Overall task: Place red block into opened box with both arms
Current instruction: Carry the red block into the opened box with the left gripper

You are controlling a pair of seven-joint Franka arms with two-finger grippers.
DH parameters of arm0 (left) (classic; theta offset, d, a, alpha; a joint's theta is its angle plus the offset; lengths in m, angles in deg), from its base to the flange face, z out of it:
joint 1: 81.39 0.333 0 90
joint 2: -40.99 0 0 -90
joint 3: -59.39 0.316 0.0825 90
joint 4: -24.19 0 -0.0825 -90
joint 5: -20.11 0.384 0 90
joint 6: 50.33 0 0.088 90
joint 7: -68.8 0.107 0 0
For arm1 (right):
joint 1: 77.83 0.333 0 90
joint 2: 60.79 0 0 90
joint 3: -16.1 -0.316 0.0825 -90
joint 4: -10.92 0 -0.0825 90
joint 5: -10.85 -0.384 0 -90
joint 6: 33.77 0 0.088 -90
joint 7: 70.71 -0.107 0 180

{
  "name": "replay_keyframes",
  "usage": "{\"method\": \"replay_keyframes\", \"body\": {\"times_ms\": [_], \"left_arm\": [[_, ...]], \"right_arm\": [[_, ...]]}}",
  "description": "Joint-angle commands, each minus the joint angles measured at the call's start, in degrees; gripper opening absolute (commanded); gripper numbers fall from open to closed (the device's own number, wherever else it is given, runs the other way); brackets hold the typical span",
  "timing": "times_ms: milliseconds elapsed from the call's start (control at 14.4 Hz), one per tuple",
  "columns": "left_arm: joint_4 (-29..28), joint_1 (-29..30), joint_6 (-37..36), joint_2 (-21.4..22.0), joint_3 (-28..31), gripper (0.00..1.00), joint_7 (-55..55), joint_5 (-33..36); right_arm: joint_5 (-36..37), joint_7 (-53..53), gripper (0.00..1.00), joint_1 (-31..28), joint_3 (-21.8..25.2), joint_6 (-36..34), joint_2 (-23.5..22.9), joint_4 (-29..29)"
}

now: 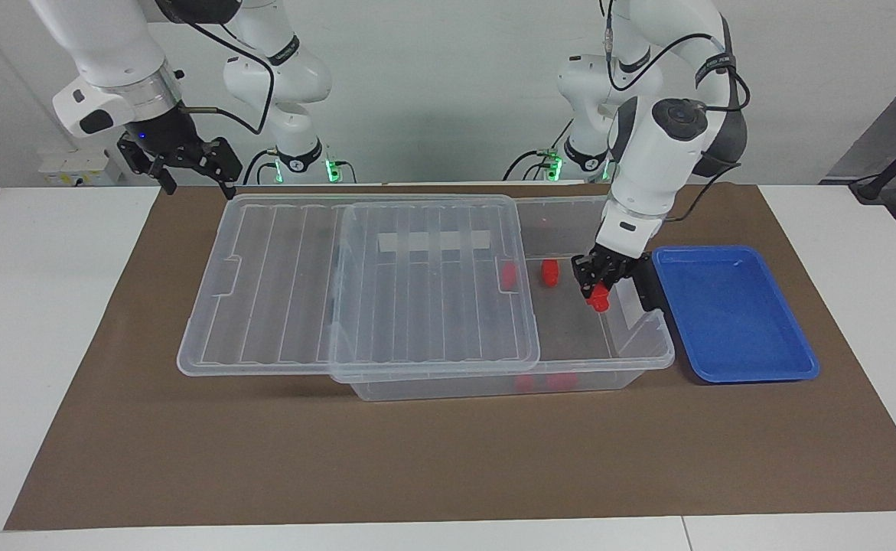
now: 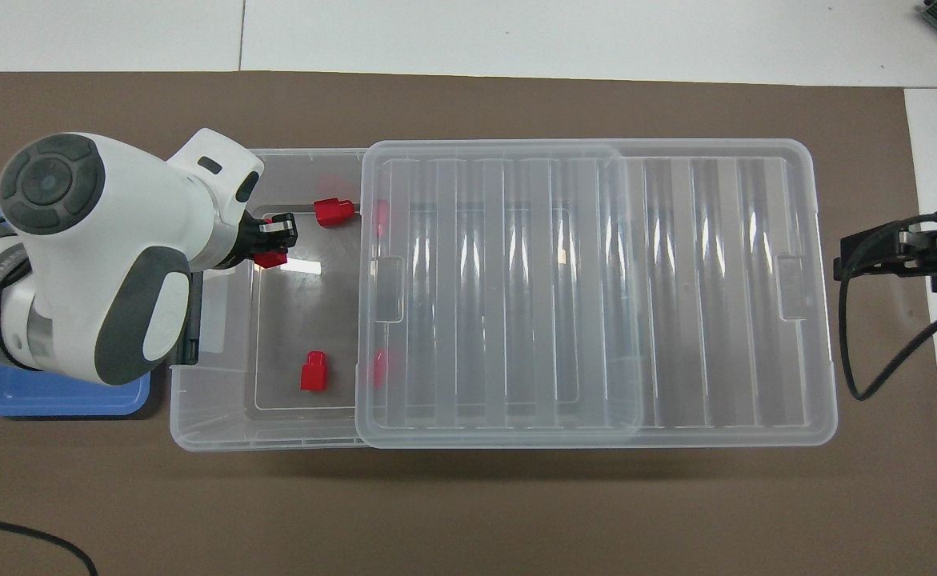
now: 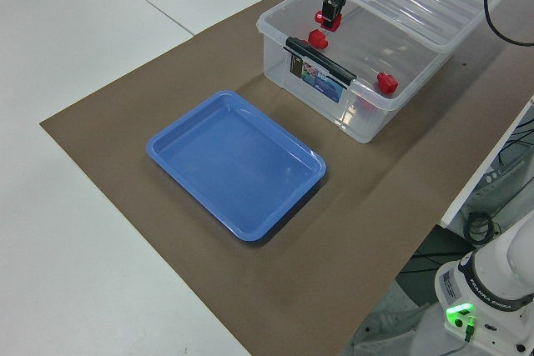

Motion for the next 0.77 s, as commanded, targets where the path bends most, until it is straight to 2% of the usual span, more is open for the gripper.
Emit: {"method": "replay_keyframes", "body": {"times_ms": [0, 279, 418, 696], "left_arm": [[-5.56, -1.67, 4.71, 1.45, 1.03, 0.00, 2.19, 0.69], [-7.49, -1.76, 8.30, 0.32, 0.94, 0.00, 2.37, 0.87], [-9.69, -1.85, 12.87, -1.08, 1.03, 0.00, 2.20, 0.95], [-9.78, -1.67, 15.35, -3.55, 1.03, 0.00, 2.11, 2.71]], "right_arm": [[0.20, -0.36, 1.00, -0.50, -0.05, 2.23, 1.07, -1.08], [0.56, -0.63, 1.00, 0.90, 0.83, 1.09, 0.98, -0.91], [1.61, -0.80, 1.00, 4.76, 4.33, -0.05, 0.98, -0.91], [1.70, -0.98, 1.00, 7.93, 7.85, -0.06, 1.16, -1.17]]}}
